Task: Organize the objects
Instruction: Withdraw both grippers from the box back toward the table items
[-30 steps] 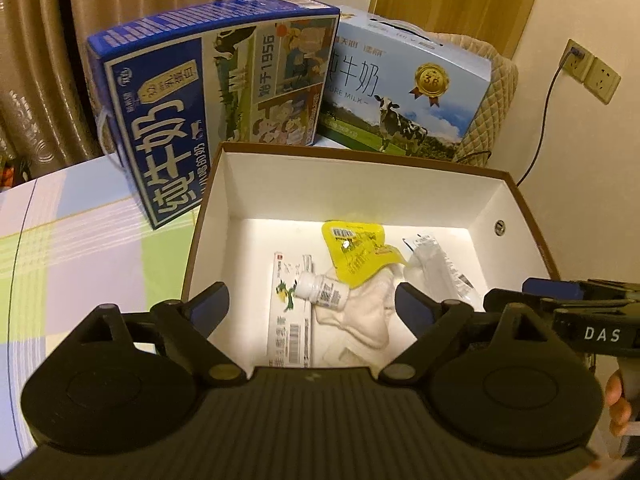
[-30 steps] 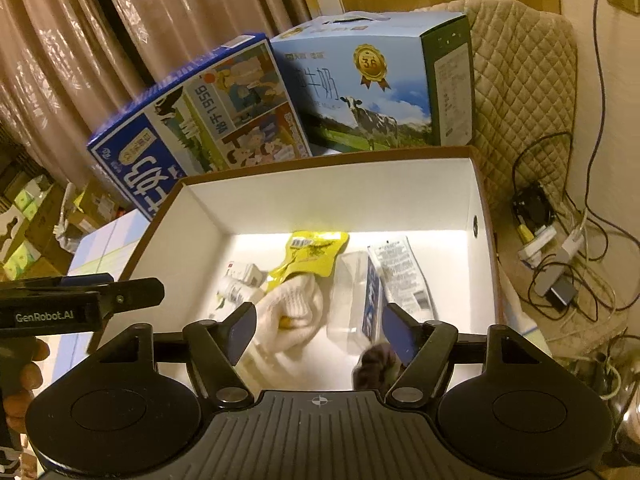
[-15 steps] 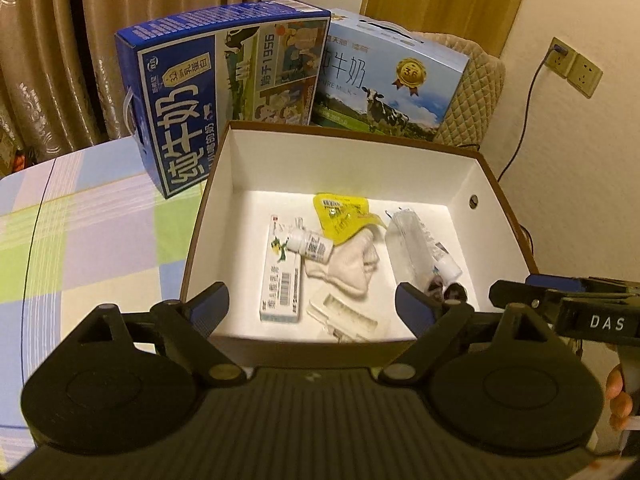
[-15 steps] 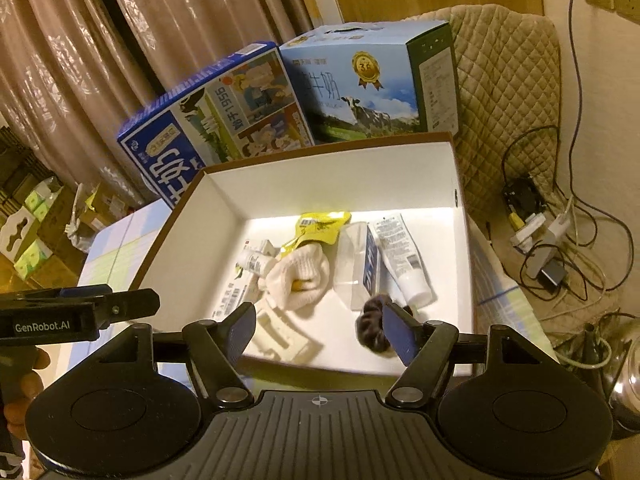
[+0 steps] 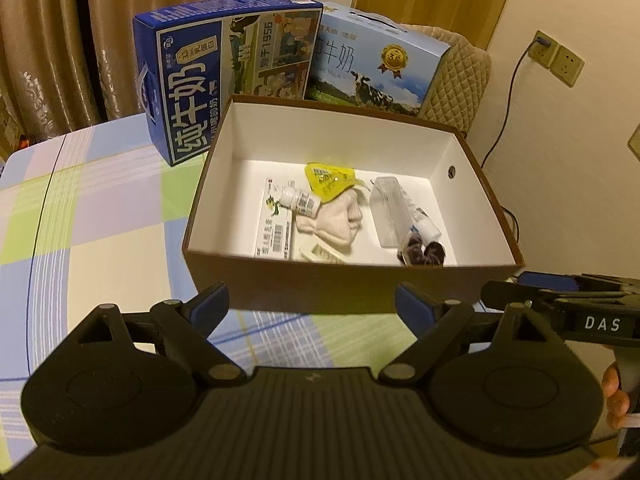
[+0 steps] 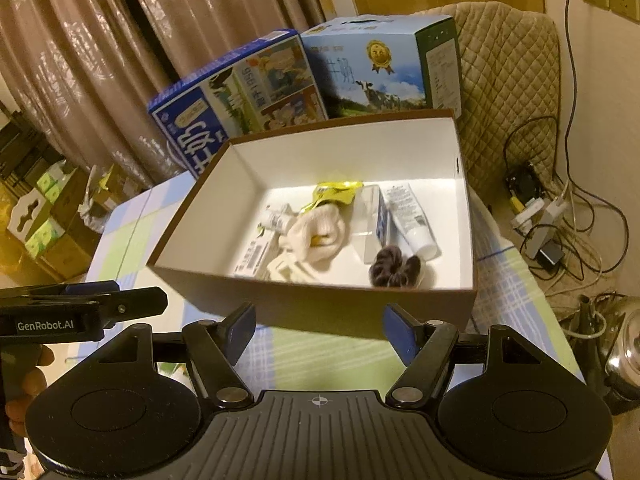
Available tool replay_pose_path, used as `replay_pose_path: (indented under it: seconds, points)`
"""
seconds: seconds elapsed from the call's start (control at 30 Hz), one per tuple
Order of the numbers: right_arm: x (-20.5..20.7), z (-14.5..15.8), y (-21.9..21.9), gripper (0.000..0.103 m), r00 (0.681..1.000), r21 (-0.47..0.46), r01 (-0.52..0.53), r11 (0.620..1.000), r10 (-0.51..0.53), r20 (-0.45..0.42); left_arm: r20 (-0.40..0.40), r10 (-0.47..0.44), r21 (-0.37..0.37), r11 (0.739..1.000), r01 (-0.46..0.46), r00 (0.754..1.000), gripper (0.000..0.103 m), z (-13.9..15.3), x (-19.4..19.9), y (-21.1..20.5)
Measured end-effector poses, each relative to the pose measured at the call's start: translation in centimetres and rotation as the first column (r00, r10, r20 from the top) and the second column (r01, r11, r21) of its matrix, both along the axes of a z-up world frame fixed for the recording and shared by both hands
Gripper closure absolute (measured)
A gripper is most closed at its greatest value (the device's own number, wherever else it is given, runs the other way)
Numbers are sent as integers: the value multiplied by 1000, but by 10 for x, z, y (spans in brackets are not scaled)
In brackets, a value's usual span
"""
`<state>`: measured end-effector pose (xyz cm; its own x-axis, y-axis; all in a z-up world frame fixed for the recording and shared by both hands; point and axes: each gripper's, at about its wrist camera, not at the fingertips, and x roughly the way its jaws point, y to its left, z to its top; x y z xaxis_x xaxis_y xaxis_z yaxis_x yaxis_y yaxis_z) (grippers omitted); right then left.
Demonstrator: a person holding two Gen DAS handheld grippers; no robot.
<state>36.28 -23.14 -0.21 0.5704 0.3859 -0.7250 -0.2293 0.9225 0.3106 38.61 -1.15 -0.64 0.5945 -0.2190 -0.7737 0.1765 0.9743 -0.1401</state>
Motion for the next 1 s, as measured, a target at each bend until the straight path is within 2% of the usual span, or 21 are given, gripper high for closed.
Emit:
replay_pose_path:
  seconds: [0.37,1.0]
  points:
    - [-30,-3,8,35,999,-5,-28,1000,28,-22,-21,13,-5,1000,-13,1000,15,-2,-37,14]
    - [-59,-38,28,35,986,-24,-99,995,95,-140,-128,74,21,997,-72,989,15,-36,-84,41]
